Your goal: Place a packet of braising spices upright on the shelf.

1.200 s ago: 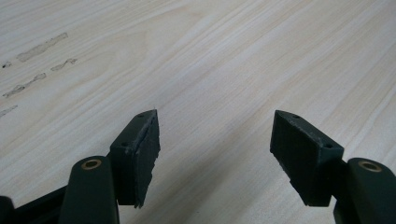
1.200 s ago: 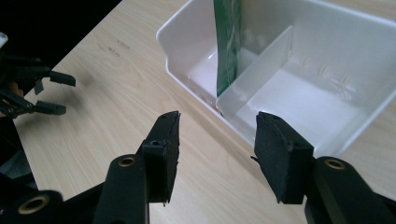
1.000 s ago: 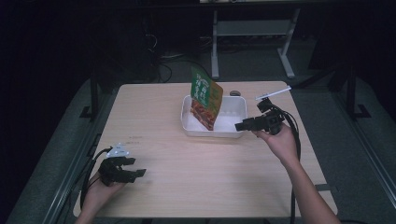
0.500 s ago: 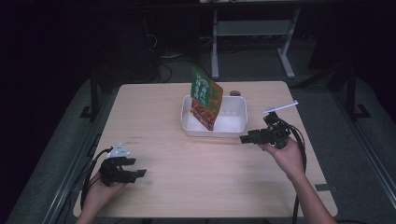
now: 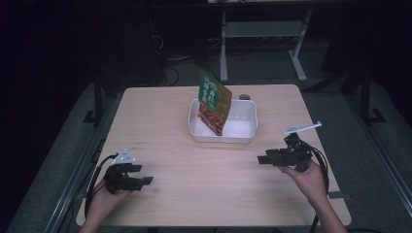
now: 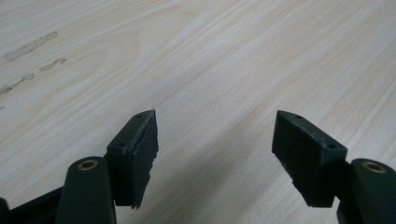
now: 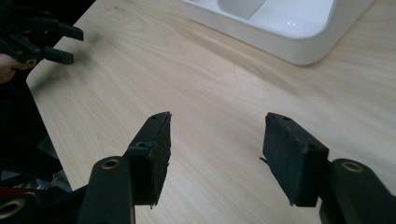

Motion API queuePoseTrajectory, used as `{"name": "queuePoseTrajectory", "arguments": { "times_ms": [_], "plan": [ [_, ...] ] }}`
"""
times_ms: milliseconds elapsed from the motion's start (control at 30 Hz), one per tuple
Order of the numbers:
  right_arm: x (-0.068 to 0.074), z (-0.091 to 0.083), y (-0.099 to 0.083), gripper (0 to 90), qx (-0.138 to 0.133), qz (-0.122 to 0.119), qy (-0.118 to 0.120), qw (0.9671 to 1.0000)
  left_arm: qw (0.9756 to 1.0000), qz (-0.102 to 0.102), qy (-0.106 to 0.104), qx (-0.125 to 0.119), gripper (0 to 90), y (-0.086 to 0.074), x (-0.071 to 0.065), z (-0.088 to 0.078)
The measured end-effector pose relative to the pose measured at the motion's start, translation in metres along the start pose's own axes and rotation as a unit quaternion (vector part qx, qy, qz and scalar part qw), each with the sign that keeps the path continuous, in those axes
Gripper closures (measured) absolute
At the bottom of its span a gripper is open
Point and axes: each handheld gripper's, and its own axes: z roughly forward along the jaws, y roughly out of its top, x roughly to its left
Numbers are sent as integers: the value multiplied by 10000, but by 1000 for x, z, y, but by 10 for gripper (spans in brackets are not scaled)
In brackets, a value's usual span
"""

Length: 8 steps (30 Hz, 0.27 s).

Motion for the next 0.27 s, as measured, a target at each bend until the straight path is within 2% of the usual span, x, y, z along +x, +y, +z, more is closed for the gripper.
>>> {"name": "queuePoseTrajectory", "arguments": {
  "times_ms": [167,233,267],
  "plan": [
    [1,-3,-19,399,10,33,-3,10000,10000,2,-6,5,311,0,-1,0],
    [3,-3,-33,395,25,-3,-67,10000,10000,12,-14,8,310,0,-1,1],
    [3,-3,-33,395,25,-3,-67,10000,10000,12,-14,8,311,0,-1,1]
  ]
}}
